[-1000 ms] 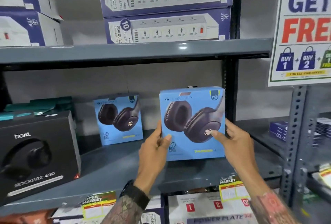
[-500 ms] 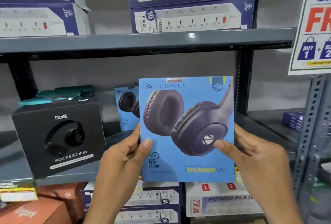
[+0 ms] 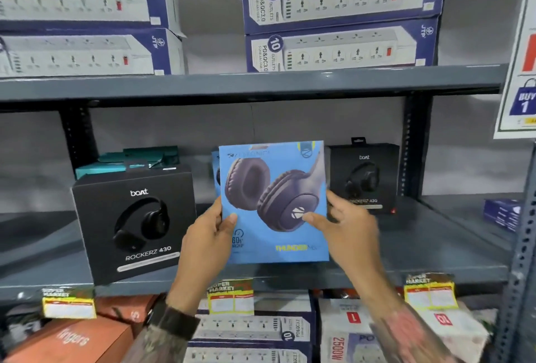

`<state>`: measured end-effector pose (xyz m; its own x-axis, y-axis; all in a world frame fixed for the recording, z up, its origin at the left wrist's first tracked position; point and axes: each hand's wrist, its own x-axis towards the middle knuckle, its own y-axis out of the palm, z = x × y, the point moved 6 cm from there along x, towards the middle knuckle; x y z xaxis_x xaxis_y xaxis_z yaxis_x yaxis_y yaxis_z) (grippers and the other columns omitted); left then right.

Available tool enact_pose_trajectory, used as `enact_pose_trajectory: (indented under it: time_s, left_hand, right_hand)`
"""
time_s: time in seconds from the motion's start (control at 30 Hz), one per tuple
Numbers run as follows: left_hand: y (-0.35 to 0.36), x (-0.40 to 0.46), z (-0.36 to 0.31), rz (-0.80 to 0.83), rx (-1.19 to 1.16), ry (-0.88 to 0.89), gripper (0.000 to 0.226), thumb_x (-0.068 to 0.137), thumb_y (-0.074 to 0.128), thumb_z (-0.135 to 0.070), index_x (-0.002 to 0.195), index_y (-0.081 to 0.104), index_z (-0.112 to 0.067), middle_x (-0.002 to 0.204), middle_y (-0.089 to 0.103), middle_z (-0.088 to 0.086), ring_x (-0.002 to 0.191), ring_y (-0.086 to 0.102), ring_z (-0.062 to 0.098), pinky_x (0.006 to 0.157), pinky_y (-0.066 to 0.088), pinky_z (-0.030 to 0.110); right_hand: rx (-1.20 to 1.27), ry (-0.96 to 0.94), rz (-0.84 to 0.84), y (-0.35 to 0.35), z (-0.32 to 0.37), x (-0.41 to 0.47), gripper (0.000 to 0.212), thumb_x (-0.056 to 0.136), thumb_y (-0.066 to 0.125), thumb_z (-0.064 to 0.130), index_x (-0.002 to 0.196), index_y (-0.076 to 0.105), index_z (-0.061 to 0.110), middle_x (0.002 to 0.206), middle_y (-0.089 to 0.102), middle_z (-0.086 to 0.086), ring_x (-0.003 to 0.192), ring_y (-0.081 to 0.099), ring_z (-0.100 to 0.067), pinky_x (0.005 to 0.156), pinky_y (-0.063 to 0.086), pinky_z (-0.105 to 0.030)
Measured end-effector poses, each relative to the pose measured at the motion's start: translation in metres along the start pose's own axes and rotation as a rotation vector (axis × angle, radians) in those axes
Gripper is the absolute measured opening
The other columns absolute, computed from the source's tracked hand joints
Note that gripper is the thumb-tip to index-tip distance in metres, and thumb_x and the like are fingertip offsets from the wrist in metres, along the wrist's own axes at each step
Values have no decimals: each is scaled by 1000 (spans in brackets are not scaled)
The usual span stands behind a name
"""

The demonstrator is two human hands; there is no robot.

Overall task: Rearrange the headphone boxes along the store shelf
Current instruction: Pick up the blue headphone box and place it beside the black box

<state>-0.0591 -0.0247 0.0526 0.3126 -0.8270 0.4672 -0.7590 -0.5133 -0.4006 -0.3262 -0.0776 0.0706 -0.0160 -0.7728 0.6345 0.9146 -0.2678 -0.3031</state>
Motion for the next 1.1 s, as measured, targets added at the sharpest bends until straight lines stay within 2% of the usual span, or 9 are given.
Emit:
enact_pose_trajectory:
  time_s: [0.13, 0.23, 0.33, 0.53, 0.7, 0.83, 0.9, 0.97, 1.1]
  left_hand:
    - [15, 45, 36, -21, -118, -140, 32, 108, 60, -31, 139, 57, -31, 130, 76, -1, 121, 72, 27, 108, 56, 51]
    - [29, 70, 51, -57, -298, -169, 39, 108, 62, -25, 144, 49, -22, 142, 70, 5, 128, 70, 28, 112, 56, 53]
    - [37, 90, 68, -72, -394, -205, 44, 109, 62, -22, 150, 51, -13, 133, 76, 5, 116, 76, 22, 98, 63, 40]
    - [41, 101, 90, -69, -342, -196, 50, 106, 66, -13, 150, 42, -19, 122, 70, -7, 98, 71, -7, 83, 57, 10]
    - [40, 81, 81, -21, -271, -223, 67, 108, 61, -9, 165, 28, -20, 143, 68, 4, 123, 69, 23, 116, 53, 46]
    - [36, 25, 75, 27, -310, -286, 77, 111, 57, -17, 173, 14, -30, 155, 60, -18, 143, 57, 8, 122, 47, 35]
    - [21, -7, 73, 61, -374, -257, 73, 111, 57, -12, 167, 20, -40, 148, 55, -40, 139, 51, -11, 103, 51, 8]
    - [-10, -29, 74, -11, -424, -244, 67, 109, 60, -11, 166, 33, -34, 151, 48, -37, 138, 51, -13, 88, 49, -2]
    - [-105, -52, 80, -395, -386, -91, 37, 101, 72, -9, 121, 79, -39, 120, 83, -24, 112, 76, -5, 86, 58, 7]
  right_hand:
    - [19, 92, 56, 65, -30, 35, 38, 76, 82, 43, 100, 71, 16, 62, 65, -5, 61, 46, -25, 62, 49, -41]
    - [37, 120, 19, 95, -41, 52, 35, 75, 86, 37, 72, 59, 15, 54, 28, 6, 57, 22, -12, 50, 21, -29]
    - [79, 118, -5, 116, -50, 63, 50, 70, 85, 42, 65, 45, 14, 51, 29, 8, 52, 25, -11, 46, 25, -24]
    - [85, 184, 15, 141, -72, 67, 35, 74, 83, 41, 85, 69, 11, 72, 71, -14, 64, 42, -13, 59, 46, -35]
    - [114, 225, 33, 143, -76, 58, 23, 80, 85, 27, 100, 76, 22, 88, 82, -5, 71, 63, -24, 69, 54, -37]
    - [222, 252, -192, 123, -62, 33, 39, 91, 79, 11, 129, 75, 15, 119, 81, 4, 108, 76, -15, 101, 59, -45]
    - [315, 182, -209, 127, -42, 18, 32, 91, 75, 3, 110, 77, 28, 99, 81, 24, 92, 74, 7, 89, 60, -23]
    - [360, 116, -90, 145, -19, 7, 36, 91, 75, 2, 96, 74, 38, 92, 81, 26, 85, 73, 11, 74, 54, -6]
    - [440, 58, 185, 200, 21, -6, 32, 92, 80, 10, 109, 74, 36, 106, 81, 11, 89, 77, -4, 83, 59, -21]
